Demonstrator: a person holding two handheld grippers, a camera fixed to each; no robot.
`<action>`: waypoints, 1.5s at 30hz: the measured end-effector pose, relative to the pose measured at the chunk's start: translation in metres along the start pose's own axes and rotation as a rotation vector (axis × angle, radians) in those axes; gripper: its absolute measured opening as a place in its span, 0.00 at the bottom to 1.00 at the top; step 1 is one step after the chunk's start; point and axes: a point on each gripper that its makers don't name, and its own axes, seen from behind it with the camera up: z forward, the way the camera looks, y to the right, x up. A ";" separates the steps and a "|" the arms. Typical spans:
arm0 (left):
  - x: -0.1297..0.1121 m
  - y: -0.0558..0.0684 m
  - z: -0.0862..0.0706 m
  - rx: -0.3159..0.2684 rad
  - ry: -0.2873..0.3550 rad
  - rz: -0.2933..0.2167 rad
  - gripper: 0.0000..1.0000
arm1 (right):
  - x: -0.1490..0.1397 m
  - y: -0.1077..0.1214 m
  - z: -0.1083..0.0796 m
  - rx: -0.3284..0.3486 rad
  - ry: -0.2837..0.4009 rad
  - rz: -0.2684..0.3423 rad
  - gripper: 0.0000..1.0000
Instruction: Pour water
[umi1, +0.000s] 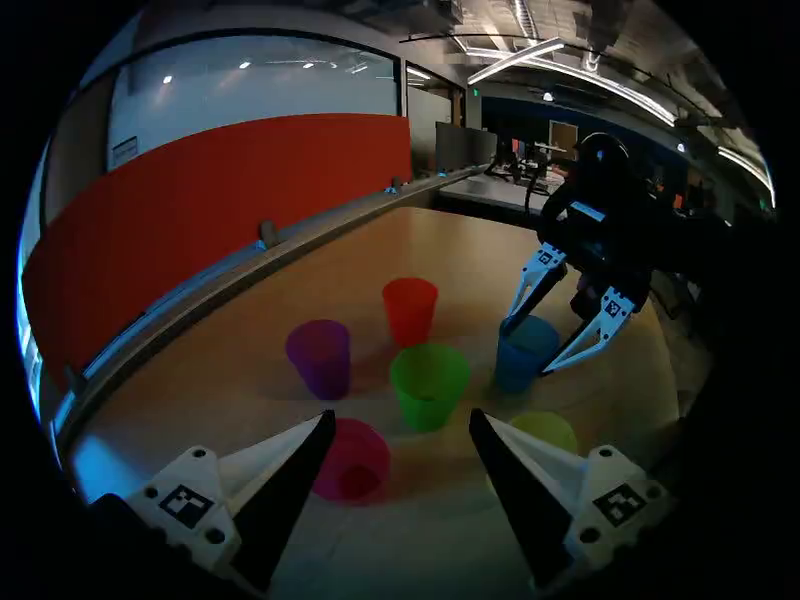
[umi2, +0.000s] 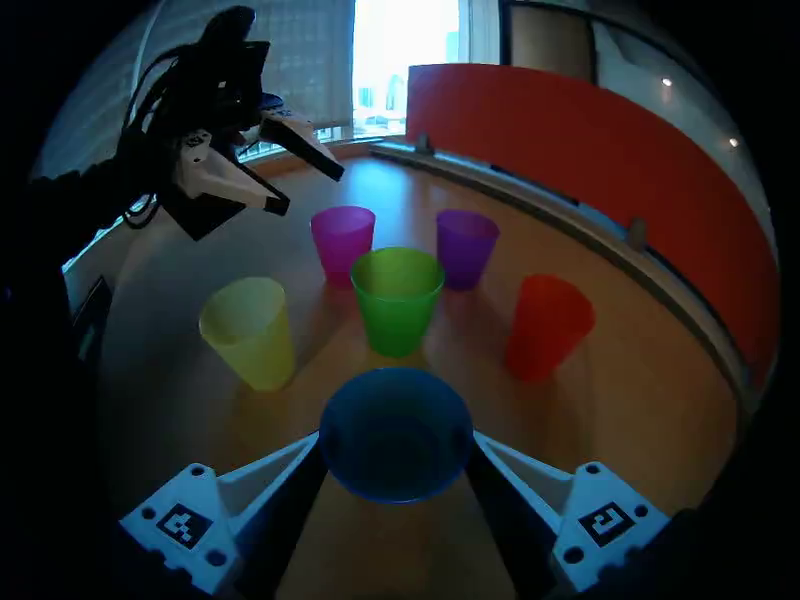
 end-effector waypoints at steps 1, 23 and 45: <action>0.000 0.000 0.001 -0.001 0.000 0.001 1.00 | 0.000 0.000 0.000 -0.001 0.001 -0.001 0.91; 0.006 0.009 0.024 -0.052 -0.038 0.035 1.00 | 0.033 0.014 -0.033 -0.042 0.122 0.030 0.91; -0.002 0.020 0.061 -0.062 -0.137 0.050 1.00 | 0.082 0.040 -0.080 -0.118 0.256 0.029 0.91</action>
